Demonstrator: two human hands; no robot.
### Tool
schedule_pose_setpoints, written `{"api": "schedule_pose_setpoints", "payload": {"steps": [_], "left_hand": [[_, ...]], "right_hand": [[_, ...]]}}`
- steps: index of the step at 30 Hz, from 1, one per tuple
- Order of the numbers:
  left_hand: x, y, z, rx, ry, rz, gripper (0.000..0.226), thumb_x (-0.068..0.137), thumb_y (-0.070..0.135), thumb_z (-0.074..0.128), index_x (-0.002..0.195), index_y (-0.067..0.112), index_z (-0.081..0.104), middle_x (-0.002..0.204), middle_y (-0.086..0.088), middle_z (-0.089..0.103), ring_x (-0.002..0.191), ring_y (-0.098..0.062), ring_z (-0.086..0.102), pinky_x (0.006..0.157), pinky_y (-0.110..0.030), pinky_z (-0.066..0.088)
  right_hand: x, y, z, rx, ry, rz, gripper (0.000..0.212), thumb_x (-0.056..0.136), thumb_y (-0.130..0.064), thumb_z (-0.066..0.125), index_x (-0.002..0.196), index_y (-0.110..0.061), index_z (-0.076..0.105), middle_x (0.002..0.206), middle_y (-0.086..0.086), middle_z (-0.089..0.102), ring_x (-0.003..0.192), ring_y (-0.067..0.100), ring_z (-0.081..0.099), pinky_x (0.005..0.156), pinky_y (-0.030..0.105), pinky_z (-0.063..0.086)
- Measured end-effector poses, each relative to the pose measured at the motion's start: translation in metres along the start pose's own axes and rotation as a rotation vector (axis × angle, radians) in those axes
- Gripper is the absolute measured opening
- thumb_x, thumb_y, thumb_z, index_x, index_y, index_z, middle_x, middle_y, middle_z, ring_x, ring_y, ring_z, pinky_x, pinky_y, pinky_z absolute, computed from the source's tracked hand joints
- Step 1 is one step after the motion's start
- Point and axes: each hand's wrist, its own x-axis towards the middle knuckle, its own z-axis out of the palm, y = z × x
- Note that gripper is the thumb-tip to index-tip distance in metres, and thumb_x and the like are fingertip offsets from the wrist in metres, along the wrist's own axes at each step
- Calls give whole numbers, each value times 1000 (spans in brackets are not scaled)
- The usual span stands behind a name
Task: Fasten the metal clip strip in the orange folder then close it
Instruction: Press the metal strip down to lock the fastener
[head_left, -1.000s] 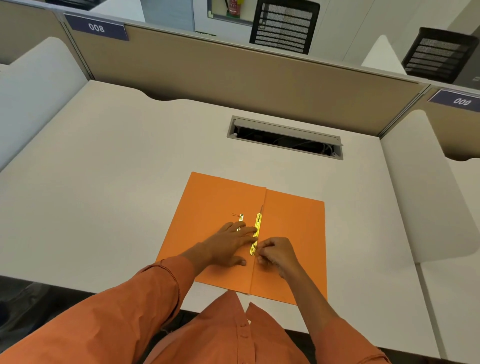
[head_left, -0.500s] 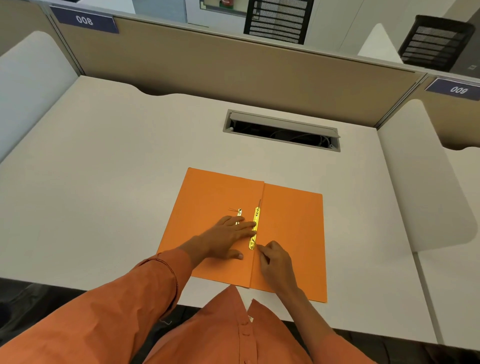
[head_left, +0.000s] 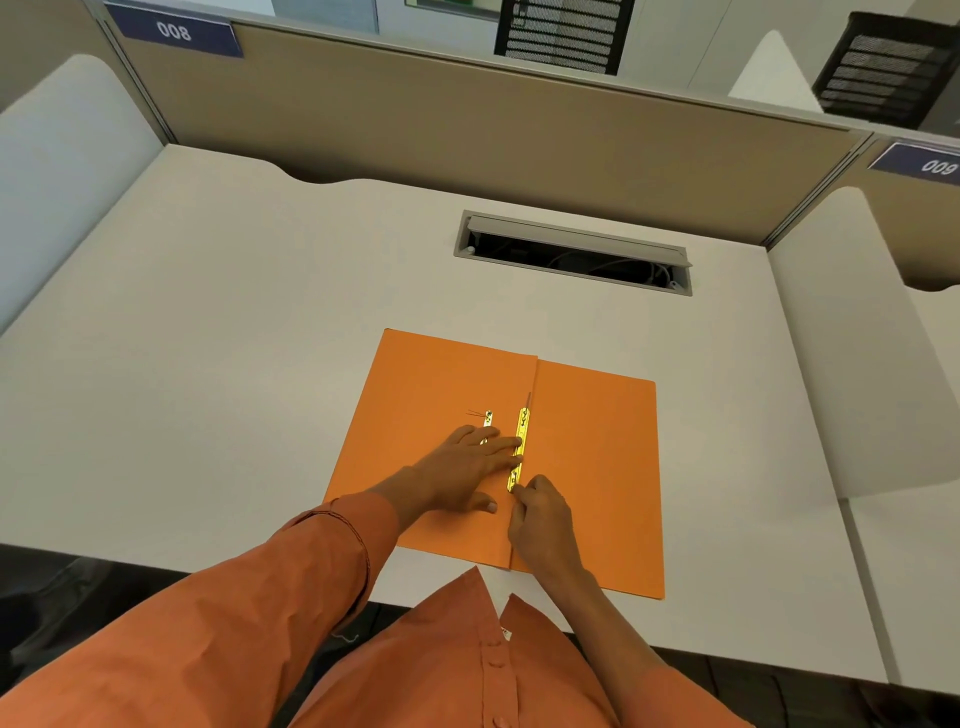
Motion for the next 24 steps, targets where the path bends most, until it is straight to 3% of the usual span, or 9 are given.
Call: {"api": "schedule_pose_setpoints", "payload": {"steps": [2, 8, 17, 19, 21, 24], "left_hand": [[0, 0, 0, 0, 6, 3, 86, 89, 59, 68, 161, 29, 29, 173, 5, 19, 159, -28, 15, 128, -49, 13], [0, 1, -1, 9, 7, 8, 85, 89, 58, 68, 160, 29, 30, 173, 4, 19, 159, -28, 16, 128, -48, 13], [-1, 1, -3, 18, 0, 13, 83, 91, 57, 66, 161, 28, 30, 173, 4, 18, 159, -28, 16, 128, -48, 13], [-1, 1, -2, 19, 2, 15, 83, 91, 57, 66, 161, 28, 31, 173, 4, 19, 159, -29, 17, 128, -49, 14], [-1, 1, -1, 17, 8, 15, 83, 91, 56, 66, 161, 28, 31, 173, 4, 20, 158, -29, 18, 127, -49, 14], [0, 1, -1, 22, 7, 14, 83, 91, 56, 67, 160, 29, 31, 173, 4, 20, 158, -29, 18, 127, -50, 14]], "right_hand": [[1, -2, 1, 49, 11, 47, 27, 99, -3, 57, 120, 0, 74, 97, 13, 64, 85, 26, 60, 65, 21, 36], [4, -8, 4, 111, 17, 144, 25, 99, -8, 56, 109, -1, 78, 95, 15, 67, 86, 29, 62, 66, 29, 37], [-2, -23, 8, 209, 99, 274, 19, 96, -7, 62, 91, 2, 78, 90, 15, 69, 78, 28, 62, 65, 41, 53], [-2, -25, 9, 201, 101, 294, 21, 96, -8, 61, 85, 0, 76, 87, 14, 67, 73, 25, 58, 59, 36, 48], [-2, -29, 9, 178, 93, 301, 24, 96, -7, 60, 76, 0, 72, 82, 15, 64, 68, 24, 53, 51, 26, 31], [0, -33, 5, 119, 39, 304, 22, 96, -10, 62, 82, 3, 73, 90, 17, 63, 72, 28, 55, 51, 21, 23]]}}
